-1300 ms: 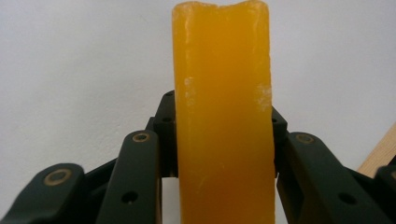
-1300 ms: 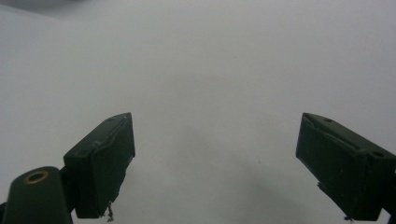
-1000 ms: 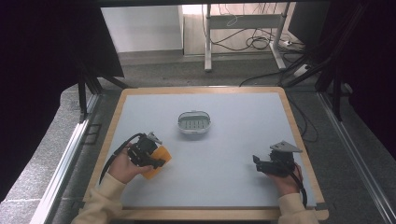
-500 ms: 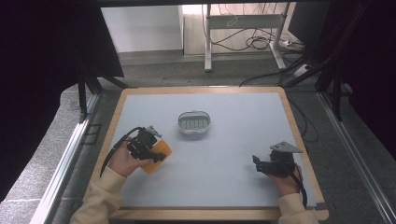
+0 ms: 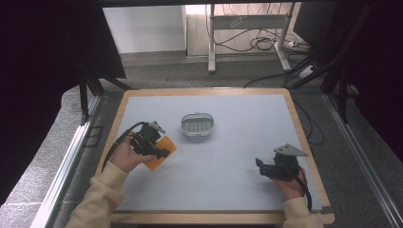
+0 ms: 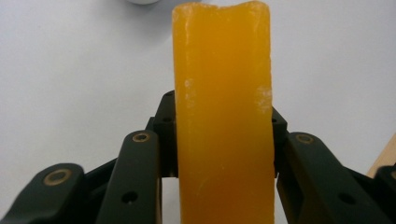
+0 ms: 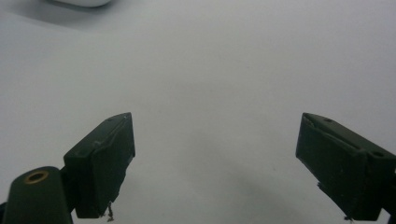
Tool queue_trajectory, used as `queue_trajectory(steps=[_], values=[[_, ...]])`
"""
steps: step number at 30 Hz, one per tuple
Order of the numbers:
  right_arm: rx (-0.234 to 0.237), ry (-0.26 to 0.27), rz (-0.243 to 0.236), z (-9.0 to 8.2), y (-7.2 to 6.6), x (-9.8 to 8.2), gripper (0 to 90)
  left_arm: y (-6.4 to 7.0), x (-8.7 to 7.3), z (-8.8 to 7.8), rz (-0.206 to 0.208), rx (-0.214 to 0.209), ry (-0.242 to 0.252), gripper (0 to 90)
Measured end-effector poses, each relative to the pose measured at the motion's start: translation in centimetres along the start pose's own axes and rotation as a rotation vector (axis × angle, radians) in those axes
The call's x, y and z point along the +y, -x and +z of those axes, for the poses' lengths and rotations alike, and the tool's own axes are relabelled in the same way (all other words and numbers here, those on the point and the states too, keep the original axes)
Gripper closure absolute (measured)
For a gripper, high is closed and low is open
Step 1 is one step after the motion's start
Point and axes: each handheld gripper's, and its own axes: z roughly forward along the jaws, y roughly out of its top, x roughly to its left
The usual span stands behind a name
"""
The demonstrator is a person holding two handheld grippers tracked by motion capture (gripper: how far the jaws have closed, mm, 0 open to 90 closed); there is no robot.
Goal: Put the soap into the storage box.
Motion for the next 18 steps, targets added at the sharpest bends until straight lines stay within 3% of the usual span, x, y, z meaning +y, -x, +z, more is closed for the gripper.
queue_trajectory(steps=[18], values=[[0.001, -0.010, -0.003, 0.1, 0.0, -0.1, 12.0, -0.6, 1.3, 0.1, 0.033, -0.011, 0.009, 61.5]])
